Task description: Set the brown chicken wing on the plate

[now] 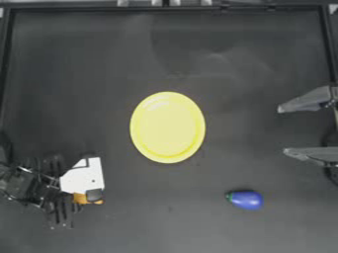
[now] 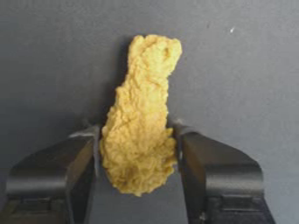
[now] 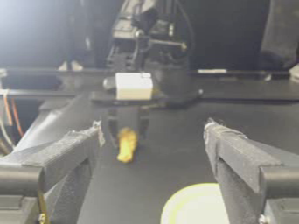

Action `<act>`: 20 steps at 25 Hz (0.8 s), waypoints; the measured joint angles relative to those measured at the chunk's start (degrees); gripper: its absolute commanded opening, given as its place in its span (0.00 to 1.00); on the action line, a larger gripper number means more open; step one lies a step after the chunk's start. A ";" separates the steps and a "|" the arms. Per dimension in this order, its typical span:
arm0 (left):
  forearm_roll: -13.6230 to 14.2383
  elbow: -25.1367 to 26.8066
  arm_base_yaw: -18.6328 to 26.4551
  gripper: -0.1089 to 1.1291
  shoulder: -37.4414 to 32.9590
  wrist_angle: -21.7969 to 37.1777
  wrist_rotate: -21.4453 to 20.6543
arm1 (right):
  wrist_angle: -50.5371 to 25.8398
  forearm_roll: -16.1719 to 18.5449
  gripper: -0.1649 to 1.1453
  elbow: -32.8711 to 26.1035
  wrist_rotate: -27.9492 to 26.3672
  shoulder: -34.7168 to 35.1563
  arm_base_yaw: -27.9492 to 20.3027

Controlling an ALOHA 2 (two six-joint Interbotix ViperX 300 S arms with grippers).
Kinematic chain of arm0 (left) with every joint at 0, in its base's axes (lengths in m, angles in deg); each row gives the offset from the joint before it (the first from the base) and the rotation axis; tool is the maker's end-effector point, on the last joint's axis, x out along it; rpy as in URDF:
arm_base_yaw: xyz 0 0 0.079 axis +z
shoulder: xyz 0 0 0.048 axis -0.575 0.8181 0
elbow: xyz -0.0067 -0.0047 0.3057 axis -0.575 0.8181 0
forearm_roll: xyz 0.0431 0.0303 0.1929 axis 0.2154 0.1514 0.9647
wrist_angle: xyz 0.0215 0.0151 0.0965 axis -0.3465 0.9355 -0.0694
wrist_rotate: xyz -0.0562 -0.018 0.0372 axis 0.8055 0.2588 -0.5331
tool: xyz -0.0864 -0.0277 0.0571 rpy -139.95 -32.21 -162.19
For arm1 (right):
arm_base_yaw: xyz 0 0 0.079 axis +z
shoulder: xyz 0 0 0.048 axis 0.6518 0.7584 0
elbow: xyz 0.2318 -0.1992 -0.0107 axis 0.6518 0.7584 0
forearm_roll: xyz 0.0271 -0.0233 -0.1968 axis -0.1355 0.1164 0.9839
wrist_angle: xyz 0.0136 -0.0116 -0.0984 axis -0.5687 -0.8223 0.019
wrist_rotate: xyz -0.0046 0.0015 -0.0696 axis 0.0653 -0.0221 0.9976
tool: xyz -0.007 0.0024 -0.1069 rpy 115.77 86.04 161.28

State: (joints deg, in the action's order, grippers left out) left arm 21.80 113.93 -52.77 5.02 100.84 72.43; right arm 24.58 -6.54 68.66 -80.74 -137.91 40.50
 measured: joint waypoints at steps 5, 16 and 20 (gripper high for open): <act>3.16 -1.41 0.26 0.35 -2.72 0.18 0.00 | 0.00 0.00 0.88 0.00 -0.09 0.09 0.00; 13.01 -5.71 11.43 0.31 -14.24 5.45 -4.04 | 0.09 -0.44 0.88 0.00 -0.09 2.11 0.00; 12.92 -8.35 16.08 0.31 -14.59 5.54 -10.20 | 0.18 -0.44 0.88 0.00 -0.09 2.11 0.00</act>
State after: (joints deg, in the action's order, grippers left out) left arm 34.72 105.58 -36.68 -9.57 106.37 62.23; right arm 24.76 -6.98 68.66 -80.83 -135.80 40.50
